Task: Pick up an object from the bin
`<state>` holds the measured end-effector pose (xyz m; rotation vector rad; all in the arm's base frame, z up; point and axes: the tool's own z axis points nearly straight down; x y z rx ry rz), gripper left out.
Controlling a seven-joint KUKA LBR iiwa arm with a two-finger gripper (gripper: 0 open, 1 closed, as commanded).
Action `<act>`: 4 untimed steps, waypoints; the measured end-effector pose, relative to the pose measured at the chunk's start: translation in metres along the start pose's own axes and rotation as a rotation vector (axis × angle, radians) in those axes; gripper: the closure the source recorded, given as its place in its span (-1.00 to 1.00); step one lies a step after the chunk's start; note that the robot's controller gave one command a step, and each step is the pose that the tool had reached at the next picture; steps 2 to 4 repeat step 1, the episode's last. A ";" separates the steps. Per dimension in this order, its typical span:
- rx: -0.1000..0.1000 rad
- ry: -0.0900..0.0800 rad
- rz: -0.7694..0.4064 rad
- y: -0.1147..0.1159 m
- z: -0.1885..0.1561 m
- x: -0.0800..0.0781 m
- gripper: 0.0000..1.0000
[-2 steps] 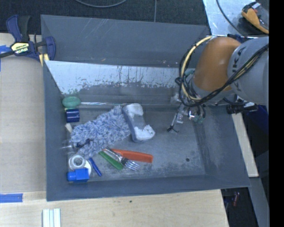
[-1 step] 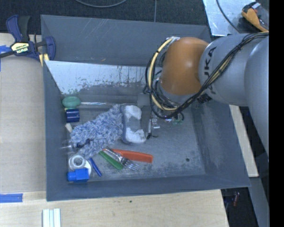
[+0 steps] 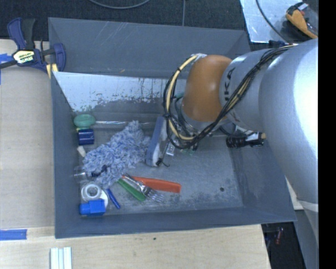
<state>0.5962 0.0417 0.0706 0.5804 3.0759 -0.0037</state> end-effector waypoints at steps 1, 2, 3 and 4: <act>-0.008 -0.010 -0.569 0.058 -0.002 0.023 1.00; -0.008 -0.010 -0.569 0.058 -0.002 0.023 1.00; -0.008 -0.010 -0.569 0.058 -0.002 0.023 1.00; -0.008 -0.010 -0.569 0.058 -0.002 0.023 1.00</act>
Offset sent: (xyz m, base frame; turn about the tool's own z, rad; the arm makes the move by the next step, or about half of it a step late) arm 0.0000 0.0000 0.0000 0.0000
